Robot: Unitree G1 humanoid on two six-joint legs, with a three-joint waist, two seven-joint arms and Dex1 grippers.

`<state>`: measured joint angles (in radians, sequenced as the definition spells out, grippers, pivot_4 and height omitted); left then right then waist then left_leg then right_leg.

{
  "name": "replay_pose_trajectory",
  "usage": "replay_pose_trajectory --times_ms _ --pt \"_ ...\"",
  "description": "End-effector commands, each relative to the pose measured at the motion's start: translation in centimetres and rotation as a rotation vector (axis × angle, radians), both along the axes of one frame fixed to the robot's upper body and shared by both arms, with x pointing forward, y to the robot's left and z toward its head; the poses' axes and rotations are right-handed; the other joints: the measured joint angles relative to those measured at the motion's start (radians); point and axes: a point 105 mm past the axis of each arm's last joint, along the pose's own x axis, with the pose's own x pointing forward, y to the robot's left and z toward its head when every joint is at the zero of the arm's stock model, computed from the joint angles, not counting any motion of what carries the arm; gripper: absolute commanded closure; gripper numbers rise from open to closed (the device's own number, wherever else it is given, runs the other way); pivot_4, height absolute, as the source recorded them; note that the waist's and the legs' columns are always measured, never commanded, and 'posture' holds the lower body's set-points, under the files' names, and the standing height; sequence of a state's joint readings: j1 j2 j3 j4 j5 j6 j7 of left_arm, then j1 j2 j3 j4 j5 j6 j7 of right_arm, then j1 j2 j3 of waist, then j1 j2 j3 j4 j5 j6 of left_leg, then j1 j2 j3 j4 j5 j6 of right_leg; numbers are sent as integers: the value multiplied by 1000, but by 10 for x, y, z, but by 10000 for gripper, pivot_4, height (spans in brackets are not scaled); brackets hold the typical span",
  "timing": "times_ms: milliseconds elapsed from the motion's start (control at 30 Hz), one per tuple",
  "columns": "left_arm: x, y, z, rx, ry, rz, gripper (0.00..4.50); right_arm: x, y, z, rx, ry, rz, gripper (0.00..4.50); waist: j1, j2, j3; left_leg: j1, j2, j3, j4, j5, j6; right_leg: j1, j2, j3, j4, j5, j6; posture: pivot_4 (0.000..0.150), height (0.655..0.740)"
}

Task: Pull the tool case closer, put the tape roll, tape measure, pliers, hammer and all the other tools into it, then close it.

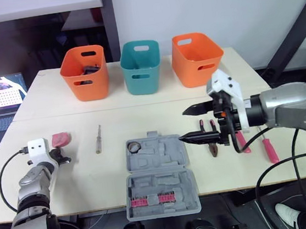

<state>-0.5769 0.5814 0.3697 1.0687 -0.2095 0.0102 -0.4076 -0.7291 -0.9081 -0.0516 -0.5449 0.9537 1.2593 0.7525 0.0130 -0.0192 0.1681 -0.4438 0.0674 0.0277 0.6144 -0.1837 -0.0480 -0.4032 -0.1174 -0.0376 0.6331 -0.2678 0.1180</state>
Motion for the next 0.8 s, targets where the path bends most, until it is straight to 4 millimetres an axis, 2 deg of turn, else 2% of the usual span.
replay_pose_trajectory --times_ms 33,133,267,333,467,633,800 --pt "4 -9 7 -26 -37 -63 44763 1 -2 7 -3 -42 -8 0 0 0 0 0 0 0 0 0 0 0 0 0 0 0 0 1500 7400" --pt "1 -24 6 -45 -52 -150 44763 3 -2 4 -3 -37 -8 0 -1 0 0 0 0 0 0 0 0 0 0 0 0 0 0 1500 7400" --pt "-14 -45 10 -49 -84 -230 44763 3 1 1 2 -28 4 0 -3 0 0 0 0 0 0 0 0 0 0 0 0 0 0 1500 7400" --pt "-26 -52 10 -55 -76 -259 44763 4 2 1 5 -26 7 0 -7 0 0 0 0 0 0 0 0 0 0 0 0 0 0 1500 7400" --pt "-65 -62 2 -53 -20 -295 44763 5 5 -5 15 -9 17 0 -14 0 0 0 1 0 -1 0 0 0 0 1 0 0 0 1500 7400" --pt "-107 -57 -4 -68 35 -252 44763 4 12 -5 37 -5 51 0 -13 0 0 0 1 0 0 0 0 0 0 1 0 -2 -4 1500 7400" --pt "-136 -70 -10 -109 92 -308 44763 4 20 -6 62 1 86 0 -18 0 0 0 1 0 -1 0 0 -1 0 1 -1 -2 -5 1500 7400"
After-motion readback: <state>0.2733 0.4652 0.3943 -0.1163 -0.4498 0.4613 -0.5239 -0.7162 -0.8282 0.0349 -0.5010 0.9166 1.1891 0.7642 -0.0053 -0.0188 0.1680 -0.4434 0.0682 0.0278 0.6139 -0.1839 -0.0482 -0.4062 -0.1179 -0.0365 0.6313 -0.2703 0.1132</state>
